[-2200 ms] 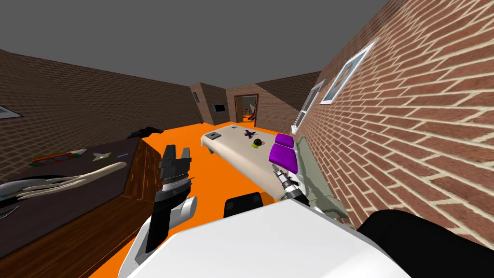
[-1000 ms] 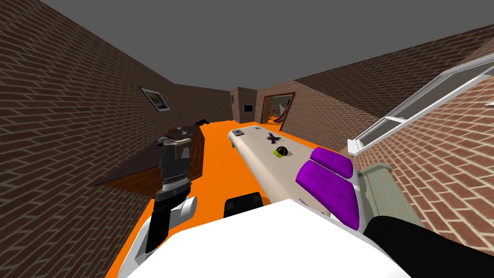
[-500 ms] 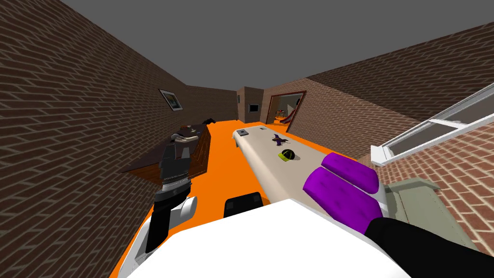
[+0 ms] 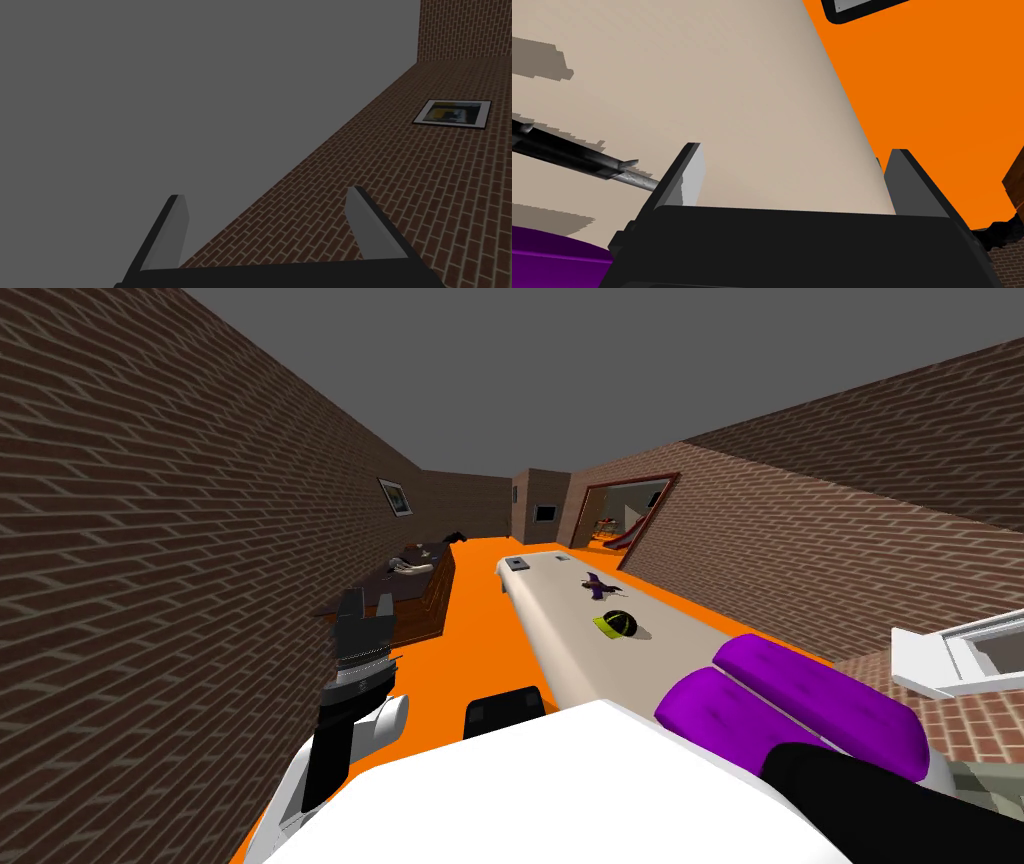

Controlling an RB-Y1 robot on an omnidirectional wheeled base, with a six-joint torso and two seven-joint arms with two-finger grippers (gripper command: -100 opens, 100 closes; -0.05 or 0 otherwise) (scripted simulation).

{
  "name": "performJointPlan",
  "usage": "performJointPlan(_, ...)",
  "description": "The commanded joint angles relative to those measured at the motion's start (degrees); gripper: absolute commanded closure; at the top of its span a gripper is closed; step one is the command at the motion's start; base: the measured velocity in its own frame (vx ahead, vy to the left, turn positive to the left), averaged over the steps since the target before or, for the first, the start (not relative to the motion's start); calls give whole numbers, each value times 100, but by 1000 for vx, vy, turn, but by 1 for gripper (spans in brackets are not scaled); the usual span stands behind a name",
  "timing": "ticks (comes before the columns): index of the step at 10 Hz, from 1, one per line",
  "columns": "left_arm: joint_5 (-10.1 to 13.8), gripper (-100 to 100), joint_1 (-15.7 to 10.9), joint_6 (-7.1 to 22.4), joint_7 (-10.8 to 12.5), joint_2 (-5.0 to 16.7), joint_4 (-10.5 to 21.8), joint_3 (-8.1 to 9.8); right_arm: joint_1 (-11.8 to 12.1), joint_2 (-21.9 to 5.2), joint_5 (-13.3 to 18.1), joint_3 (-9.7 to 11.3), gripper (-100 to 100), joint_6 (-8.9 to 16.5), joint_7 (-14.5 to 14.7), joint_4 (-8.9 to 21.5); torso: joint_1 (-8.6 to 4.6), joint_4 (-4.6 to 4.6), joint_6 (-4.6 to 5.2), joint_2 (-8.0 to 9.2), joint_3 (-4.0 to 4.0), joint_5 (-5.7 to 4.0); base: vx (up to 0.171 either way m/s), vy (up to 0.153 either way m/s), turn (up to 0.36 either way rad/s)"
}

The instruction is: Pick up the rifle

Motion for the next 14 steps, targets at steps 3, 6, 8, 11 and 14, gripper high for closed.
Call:
performJointPlan(3, 0, 0, -1, 0, 0, 0, 0, -1, 234, -153, 271, 130, -100, 116, 209, 370, 6, 1, -7, 1, 1, 3, 27, -35, 224)
performJointPlan(6, 0, 0, -1, 0, 0, 0, 0, 0, 393, -310, 598, 269, -100, 196, 456, 913, -1, 1, -5, 3, 2, 1, 25, -62, 259)
performJointPlan(8, 0, 0, 0, 0, 0, 0, 0, 0, 418, -353, 696, 315, -100, 219, 526, 1046, 4, 1, 0, 1, 1, 1, 19, -42, 95)
performJointPlan(11, 0, 0, 0, 0, 0, 0, 0, 0, 389, -473, 1021, 494, -100, 293, 739, 1577, 2, 2, -3, 4, 3, 1, 16, -60, 258)
performJointPlan(14, 0, 0, 0, 0, 0, 0, 0, 0, 124, -486, 1248, 683, -100, 322, 867, 1869, -6, 3, -1, 4, 3, -2, 7, -74, 143)
